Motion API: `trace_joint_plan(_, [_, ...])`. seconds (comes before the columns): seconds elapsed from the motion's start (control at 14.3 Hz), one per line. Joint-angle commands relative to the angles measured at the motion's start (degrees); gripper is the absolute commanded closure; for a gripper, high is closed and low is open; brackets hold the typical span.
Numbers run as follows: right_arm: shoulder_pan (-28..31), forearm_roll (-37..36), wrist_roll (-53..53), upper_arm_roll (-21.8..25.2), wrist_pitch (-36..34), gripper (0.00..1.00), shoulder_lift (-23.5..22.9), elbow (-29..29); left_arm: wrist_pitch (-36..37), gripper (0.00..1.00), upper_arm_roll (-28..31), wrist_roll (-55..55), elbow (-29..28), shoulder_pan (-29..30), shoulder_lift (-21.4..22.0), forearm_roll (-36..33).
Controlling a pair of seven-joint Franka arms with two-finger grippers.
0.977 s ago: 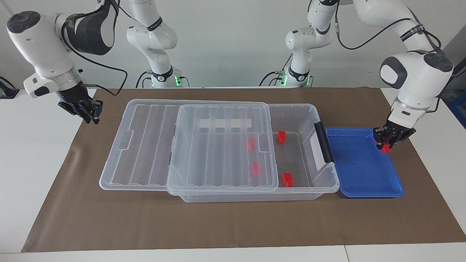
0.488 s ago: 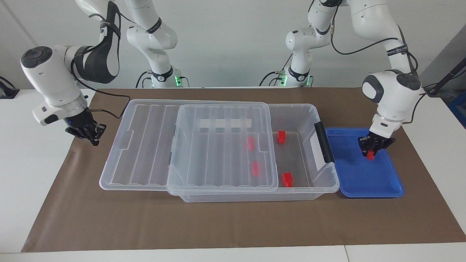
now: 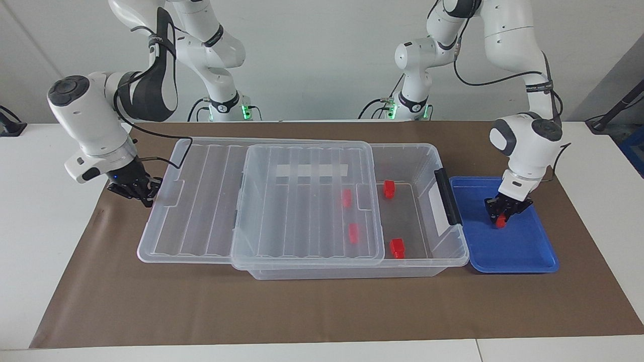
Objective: Place red block in blue tray from box
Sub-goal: 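Lower the red block into the blue tray with the left gripper, then open the left gripper while the right gripper slides the lid back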
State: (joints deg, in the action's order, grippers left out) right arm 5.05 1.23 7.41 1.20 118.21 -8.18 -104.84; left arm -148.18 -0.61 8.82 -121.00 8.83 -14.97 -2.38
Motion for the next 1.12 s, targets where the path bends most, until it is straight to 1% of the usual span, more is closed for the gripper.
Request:
trace_joint_plan(0.0, [-0.1,1.2,0.6,-0.3,1.4,1.0,-0.4,-0.3,-2.8,1.0,-0.4,0.9,-1.4,0.8,-0.2,1.0])
trace_joint_plan(0.07, [-0.4,1.3,0.1,-0.3,1.4,1.0,-0.4,-0.3,-2.6,0.76,-0.4,1.0,-1.4,0.8,-0.2,1.0])
trace_joint_plan(0.14, [-1.3,1.4,0.0,-0.3,1.4,1.0,-0.5,-0.3,-2.6,0.45,-0.4,1.1,-1.4,0.8,-0.2,1.0])
trace_joint_plan(0.21, [-1.6,2.1,-0.3,-0.3,1.4,1.0,-0.5,-0.3,-2.4,0.1,-0.4,1.1,-1.3,0.8,-0.2,0.9])
trace_joint_plan(0.28, [-2.2,2.5,-1.2,-0.3,1.4,1.0,-0.5,-0.3,-2.1,0.0,-0.4,1.0,-0.9,0.7,-0.2,0.9])
trace_joint_plan(0.35, [-2.9,2.5,-2.0,-0.3,1.4,1.0,-0.5,-0.3,-1.7,0.0,-0.4,0.9,-0.6,0.4,0.0,0.9])
trace_joint_plan(0.42, [-3.7,2.5,-2.8,-0.3,1.4,1.0,-0.5,-0.3,0.2,0.0,-0.4,0.9,0.3,0.4,0.6,0.9])
trace_joint_plan(0.49, [-4.7,2.5,-4.0,-0.3,1.3,1.0,-0.5,-0.4,5.0,0.0,-0.4,0.9,2.4,0.2,1.6,0.9])
trace_joint_plan(0.7, [-6.9,2.5,-7.8,-0.3,1.3,1.0,-0.4,-0.4,21.3,0.0,-1.0,0.2,11.5,-0.2,4.9,0.9])
trace_joint_plan(0.84, [-8.1,2.6,-10.1,-0.3,1.3,1.0,-0.5,-0.5,28.5,0.0,-1.1,0.2,14.7,-0.2,7.7,0.9])
trace_joint_plan(1.05, [-10.1,2.6,-12.3,-0.3,1.3,1.0,-0.7,-0.7,39.3,0.0,-1.8,0.2,21.0,-0.4,10.0,0.9])
